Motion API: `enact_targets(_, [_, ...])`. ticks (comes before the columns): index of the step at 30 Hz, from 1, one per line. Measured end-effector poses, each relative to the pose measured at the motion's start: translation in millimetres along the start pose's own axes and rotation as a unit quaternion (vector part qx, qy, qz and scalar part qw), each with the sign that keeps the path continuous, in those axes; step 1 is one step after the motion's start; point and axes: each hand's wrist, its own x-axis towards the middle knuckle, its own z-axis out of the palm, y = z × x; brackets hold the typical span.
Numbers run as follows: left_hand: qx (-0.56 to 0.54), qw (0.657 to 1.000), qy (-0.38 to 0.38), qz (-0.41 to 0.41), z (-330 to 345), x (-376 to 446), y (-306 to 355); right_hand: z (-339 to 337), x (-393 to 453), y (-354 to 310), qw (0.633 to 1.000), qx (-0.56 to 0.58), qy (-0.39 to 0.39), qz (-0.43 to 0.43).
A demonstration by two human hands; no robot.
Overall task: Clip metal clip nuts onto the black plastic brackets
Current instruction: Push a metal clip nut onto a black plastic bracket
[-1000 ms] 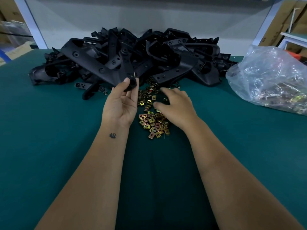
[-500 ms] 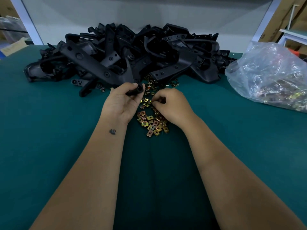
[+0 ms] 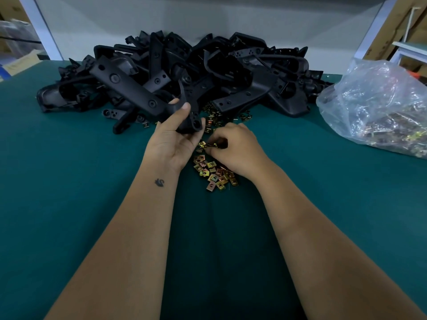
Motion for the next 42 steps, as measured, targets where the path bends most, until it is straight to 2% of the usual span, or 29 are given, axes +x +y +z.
enact_targets(4, [0.013,1.0,-0.005,-0.002,-1,1,0,-1,0,2,0.999,0.05,0.012,0.009])
enact_targets(7, [0.026,1.0,-0.012,-0.002,-1,1,0,-2,0,2,0.992,0.108,0.052,0.024])
enact_targets(12, [0.052,0.998,-0.023,-0.003,1,3,-1,-7,3,-1,0.955,0.259,0.115,0.085])
enact_targets(17, [0.066,0.996,-0.048,-0.021,1,3,-2,-12,4,-5,0.89,0.414,0.145,0.12])
enact_targets(23, [0.108,0.989,-0.09,-0.042,4,-1,-5,-17,5,-7,0.752,0.634,0.105,0.147])
enact_targets(25, [0.118,0.987,-0.095,-0.048,5,-3,-7,-18,4,-8,0.719,0.674,0.09,0.146])
enact_targets(32, [0.138,0.983,-0.11,-0.055,6,-7,-6,-21,0,-13,0.704,0.69,0.09,0.141])
enact_targets(37, [0.112,0.984,-0.122,-0.059,7,-10,-7,-19,1,-15,0.69,0.702,0.082,0.156])
enact_targets(42, [0.124,0.982,-0.124,-0.064,8,-10,-10,-16,1,-16,0.695,0.695,0.085,0.162])
